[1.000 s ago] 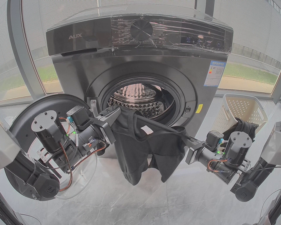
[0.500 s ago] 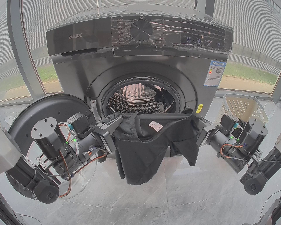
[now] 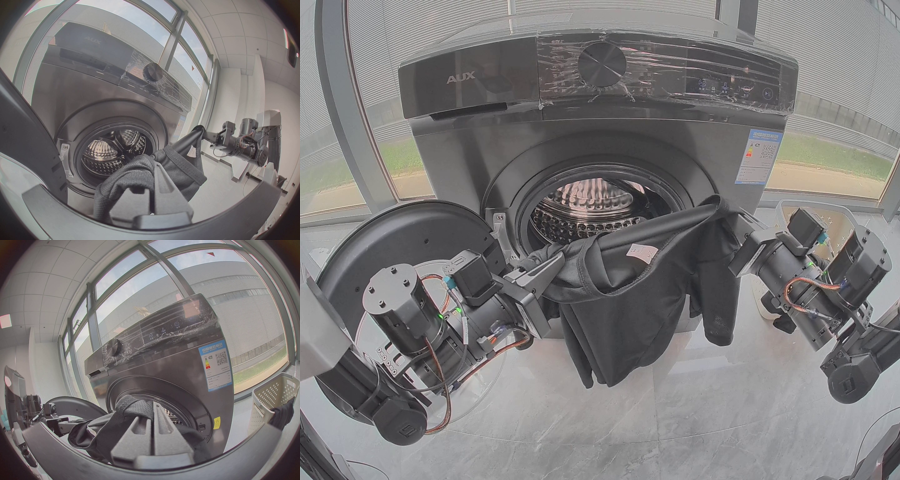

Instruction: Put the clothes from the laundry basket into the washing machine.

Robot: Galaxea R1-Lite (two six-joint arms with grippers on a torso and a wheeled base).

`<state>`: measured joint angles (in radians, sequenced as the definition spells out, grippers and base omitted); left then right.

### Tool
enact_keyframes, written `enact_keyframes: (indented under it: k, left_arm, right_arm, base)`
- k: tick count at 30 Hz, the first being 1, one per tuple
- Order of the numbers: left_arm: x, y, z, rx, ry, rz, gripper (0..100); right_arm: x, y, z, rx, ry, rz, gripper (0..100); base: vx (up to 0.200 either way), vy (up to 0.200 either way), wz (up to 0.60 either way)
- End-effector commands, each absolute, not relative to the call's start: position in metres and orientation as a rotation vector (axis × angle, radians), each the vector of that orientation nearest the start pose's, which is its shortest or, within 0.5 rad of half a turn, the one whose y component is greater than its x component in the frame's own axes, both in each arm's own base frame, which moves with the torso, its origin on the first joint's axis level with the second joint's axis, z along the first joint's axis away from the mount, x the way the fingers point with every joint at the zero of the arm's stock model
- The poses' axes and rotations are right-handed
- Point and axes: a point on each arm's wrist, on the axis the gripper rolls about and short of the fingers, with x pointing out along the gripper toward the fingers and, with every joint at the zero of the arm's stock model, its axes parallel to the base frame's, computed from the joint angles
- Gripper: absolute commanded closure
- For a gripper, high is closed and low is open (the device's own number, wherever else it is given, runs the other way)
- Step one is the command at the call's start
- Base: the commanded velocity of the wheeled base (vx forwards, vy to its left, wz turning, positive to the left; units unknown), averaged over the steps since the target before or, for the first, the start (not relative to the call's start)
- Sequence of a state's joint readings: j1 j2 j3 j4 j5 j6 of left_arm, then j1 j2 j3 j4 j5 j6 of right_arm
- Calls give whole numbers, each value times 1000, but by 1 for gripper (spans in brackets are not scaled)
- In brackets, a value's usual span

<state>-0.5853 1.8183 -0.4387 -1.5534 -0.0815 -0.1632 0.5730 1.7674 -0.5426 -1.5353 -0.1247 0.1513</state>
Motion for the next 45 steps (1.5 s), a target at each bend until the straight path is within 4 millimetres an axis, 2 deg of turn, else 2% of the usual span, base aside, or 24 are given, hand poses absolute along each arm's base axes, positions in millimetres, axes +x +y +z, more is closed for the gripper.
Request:
enact_keyframes:
  k: [1,4,12,13,17,18,21,28,30,37,38,41,42,45]
  left_arm:
    - [235,-157,148,-179,-109,-673,100]
    - [237,-157,149,-170,-121,-670,100]
    - [235,-159,138,-160,-74,-686,100]
    - [235,-161,135,-157,-61,-691,0]
    - [235,-164,131,-161,-44,-697,0]
    - [230,-172,123,-161,-8,-720,0]
    - [227,-176,115,-152,25,-737,0]
    - [230,-179,104,-141,59,-736,0]
    - [233,-182,92,-118,96,-730,0]
    - [232,-186,87,-111,113,-746,0]
    - [234,-188,79,-102,138,-750,0]
    - [235,-189,72,-91,159,-753,0]
    - [238,-192,60,-81,196,-758,0]
    - [239,-197,48,-69,231,-781,0]
  right_arm:
    - [242,153,191,268,-276,467,100]
    - [242,152,186,262,-257,463,100]
    - [240,153,182,258,-240,468,100]
    - [240,153,182,258,-240,468,100]
    - [239,153,183,258,-241,471,100]
    - [239,153,183,259,-244,471,100]
    - [239,152,185,261,-250,472,100]
    - [238,151,187,261,-256,472,100]
    - [237,151,186,260,-252,473,100]
    - [236,150,182,253,-236,471,100]
    - [236,149,183,252,-238,467,100]
    - [237,149,184,254,-244,466,100]
    - [238,149,184,256,-246,462,100]
    - [238,149,185,256,-247,460,100]
  base:
    - [0,0,0]
    - [0,0,0]
    - [0,0,0]
    - [0,0,0]
    - [0,0,0]
    - [0,0,0]
    - [0,0,0]
    - [0,0,0]
    - [0,0,0]
    - [0,0,0]
    - [0,0,0]
    - [0,0,0]
    - [0,0,0]
    - [0,0,0]
